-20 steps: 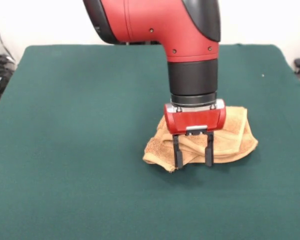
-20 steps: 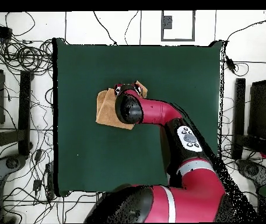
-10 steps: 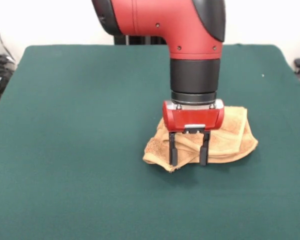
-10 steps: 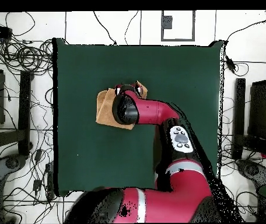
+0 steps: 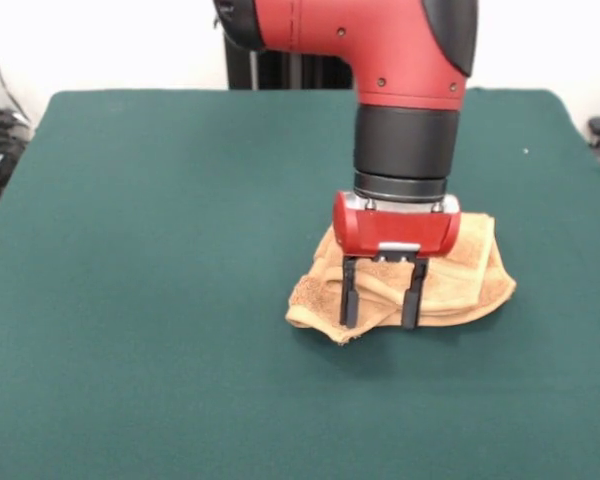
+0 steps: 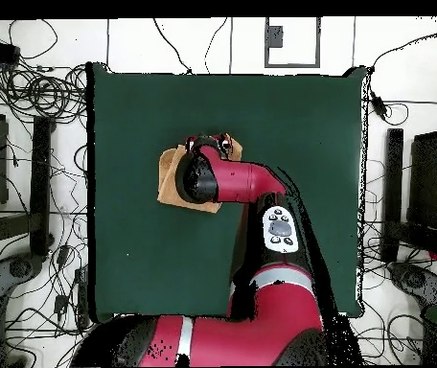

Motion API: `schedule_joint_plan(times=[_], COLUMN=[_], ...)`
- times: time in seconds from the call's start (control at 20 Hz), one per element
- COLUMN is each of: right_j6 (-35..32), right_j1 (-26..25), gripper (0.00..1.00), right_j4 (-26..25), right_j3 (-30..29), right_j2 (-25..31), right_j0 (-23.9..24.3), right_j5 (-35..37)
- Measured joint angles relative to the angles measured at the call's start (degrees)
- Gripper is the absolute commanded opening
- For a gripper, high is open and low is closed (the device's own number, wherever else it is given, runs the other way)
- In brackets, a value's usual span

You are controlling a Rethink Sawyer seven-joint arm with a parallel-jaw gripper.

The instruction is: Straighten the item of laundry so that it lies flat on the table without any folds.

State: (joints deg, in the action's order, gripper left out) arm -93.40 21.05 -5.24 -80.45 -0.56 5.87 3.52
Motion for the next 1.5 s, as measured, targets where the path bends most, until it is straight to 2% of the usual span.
schedule_joint_plan(times=[0.55, 1.05, 1.5], right_j6=[0.0, 0.0, 0.0], right_j1=[-2.2, -5.2, -5.4], gripper=[1.00, 1.00, 1.00], right_j4=[1.8, 2.2, 2.2], right_j3=[2.3, 3.7, 3.7], right_j2=[-2.8, -3.1, -3.1], right_j0=[0.1, 0.3, 0.4], right_j5=[0.0, 0.0, 0.0])
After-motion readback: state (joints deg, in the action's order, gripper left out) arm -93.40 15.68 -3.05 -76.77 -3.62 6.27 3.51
